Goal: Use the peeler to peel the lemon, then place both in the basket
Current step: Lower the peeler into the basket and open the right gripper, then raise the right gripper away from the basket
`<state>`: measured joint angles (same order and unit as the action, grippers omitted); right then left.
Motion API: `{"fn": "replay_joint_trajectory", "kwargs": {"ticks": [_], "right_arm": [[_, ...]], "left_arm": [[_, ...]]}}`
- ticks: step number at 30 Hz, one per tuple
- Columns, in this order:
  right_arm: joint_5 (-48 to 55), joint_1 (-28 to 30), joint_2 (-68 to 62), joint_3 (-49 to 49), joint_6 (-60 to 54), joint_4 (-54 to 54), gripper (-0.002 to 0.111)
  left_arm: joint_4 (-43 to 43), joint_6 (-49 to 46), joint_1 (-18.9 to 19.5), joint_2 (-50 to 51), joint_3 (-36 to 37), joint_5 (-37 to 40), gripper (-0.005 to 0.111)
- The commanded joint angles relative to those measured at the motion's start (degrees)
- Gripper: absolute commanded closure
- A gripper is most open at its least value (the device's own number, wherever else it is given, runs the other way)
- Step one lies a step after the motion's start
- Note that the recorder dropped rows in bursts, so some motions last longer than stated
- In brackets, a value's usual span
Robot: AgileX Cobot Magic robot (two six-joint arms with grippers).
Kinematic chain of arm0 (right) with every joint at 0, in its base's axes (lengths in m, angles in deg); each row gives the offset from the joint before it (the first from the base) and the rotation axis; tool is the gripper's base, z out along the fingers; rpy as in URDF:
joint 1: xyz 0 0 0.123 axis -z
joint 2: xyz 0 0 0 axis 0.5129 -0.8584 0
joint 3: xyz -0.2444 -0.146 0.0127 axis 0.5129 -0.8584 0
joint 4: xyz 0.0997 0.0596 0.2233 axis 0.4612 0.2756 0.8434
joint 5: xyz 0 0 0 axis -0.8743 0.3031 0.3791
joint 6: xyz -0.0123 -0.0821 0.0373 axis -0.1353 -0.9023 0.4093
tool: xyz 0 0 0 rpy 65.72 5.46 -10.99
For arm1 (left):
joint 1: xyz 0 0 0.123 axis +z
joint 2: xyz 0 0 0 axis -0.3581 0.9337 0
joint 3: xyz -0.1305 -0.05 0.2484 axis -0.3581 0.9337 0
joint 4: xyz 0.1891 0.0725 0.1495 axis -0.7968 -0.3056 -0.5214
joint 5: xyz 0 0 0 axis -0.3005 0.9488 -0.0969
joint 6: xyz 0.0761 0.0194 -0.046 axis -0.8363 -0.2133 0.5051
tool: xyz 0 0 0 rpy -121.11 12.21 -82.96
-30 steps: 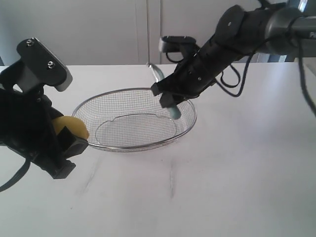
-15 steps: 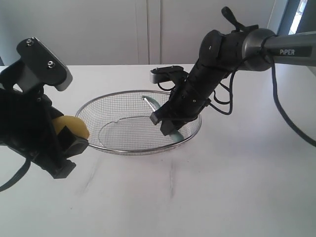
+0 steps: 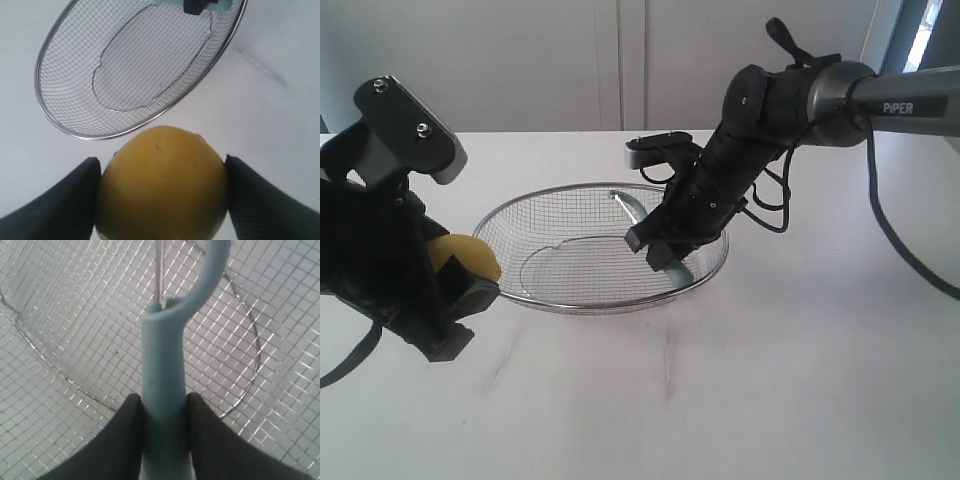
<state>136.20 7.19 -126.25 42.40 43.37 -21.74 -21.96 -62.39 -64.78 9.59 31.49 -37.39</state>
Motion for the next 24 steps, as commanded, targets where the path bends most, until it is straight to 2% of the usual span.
{"fn": "replay_joint_trajectory", "kwargs": {"ticks": [1,7,10,18,24], "right_arm": [[-0.7,0.1,-1.3,0.2,-0.1,-0.3,0.104],[-1.1,0.1,-2.5,0.2,-0.1,-0.1,0.078],[-2.3,0.1,-2.4,0.2,-0.1,-0.1,0.069],[1.5,0.1,-0.1,2.1,-0.1,0.5,0.067],[14.5,0.1,6.3,5.9,4.3,0.4,0.067]], "left_arm": [[0.4,0.5,-0.3,-0.2,-0.3,-0.9,0.107],[0.4,0.5,-0.3,-0.2,-0.3,-1.0,0.107],[0.4,0.5,-0.3,-0.2,-0.3,-1.0,0.107],[0.4,0.5,-0.3,-0.2,-0.3,-1.0,0.107],[0.4,-0.5,-0.3,-0.2,-0.3,-1.0,0.107]]}}
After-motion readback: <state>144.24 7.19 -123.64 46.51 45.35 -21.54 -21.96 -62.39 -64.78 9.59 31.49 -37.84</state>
